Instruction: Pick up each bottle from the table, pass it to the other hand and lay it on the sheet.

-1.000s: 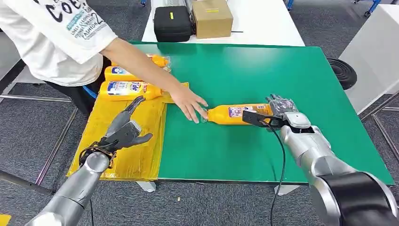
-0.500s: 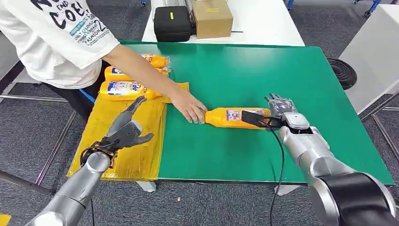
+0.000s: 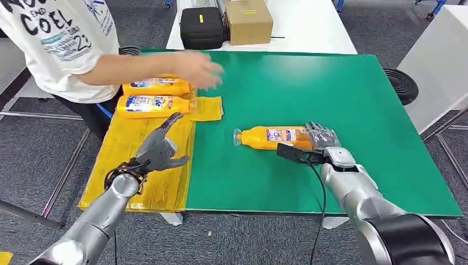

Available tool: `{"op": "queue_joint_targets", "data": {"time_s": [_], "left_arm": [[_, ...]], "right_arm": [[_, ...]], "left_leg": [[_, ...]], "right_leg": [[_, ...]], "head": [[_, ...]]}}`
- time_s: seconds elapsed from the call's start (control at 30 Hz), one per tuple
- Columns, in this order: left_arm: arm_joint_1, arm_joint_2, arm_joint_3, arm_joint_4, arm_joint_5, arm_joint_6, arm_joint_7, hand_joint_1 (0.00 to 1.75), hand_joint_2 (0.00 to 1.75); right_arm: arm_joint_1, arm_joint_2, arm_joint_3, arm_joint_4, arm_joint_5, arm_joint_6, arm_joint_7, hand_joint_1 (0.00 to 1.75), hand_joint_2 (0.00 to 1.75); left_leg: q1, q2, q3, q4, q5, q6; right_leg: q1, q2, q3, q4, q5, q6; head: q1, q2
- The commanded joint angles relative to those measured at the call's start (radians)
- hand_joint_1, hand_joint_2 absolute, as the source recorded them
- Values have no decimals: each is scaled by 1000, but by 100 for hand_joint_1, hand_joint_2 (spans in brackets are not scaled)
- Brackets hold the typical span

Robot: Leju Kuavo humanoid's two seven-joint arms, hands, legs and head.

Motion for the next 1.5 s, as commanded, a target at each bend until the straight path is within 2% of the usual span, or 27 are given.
{"op": "queue_joint_targets", "data": {"time_s": [0.03,0.37,0.43,0.63,0.67,0.7,0.73,1.5], "left_arm": [[-93,-36,-63,140,2,-7,8,0,175],[-93,-44,-67,141,4,1,16,0,175],[-91,-43,-65,140,6,4,18,0,175],[-79,-39,-58,138,14,9,18,0,175],[-78,-40,-58,139,15,9,18,0,175],[-77,-39,-58,143,17,9,17,0,175],[-78,-39,-58,144,17,8,17,0,175],[-84,-41,-75,182,25,6,5,0,175]], "right_arm": [[-12,35,-34,57,0,2,-25,0,175],[-14,33,-42,52,7,-26,-21,0,175],[-21,31,-38,52,16,-28,-15,0,175],[-35,34,-38,60,21,16,-24,0,175],[-32,35,-40,61,20,22,-28,47,175],[-27,37,-39,62,21,35,-36,161,175],[-27,39,-38,63,22,39,-39,175,175],[7,20,-80,57,0,25,-70,175,175]], "left_leg": [[1,0,4,0,-2,0],[1,0,5,0,-2,0],[0,0,2,0,-1,0],[0,1,2,0,-1,0],[0,1,2,0,-1,0],[0,2,4,0,-2,0],[0,1,3,0,-2,0],[1,0,6,-1,-2,0]], "right_leg": [[1,-1,4,-1,-2,-3],[1,-1,6,-1,-2,-3],[1,-1,2,0,-1,-2],[0,0,2,0,-1,-2],[0,0,2,0,-1,-2],[1,0,3,0,-1,-3],[1,0,3,0,-1,-2],[1,-2,6,-1,-2,-3]], "head": [[0,0],[0,0],[0,0],[0,0],[0,0],[0,0],[0,0],[0,0]]}}
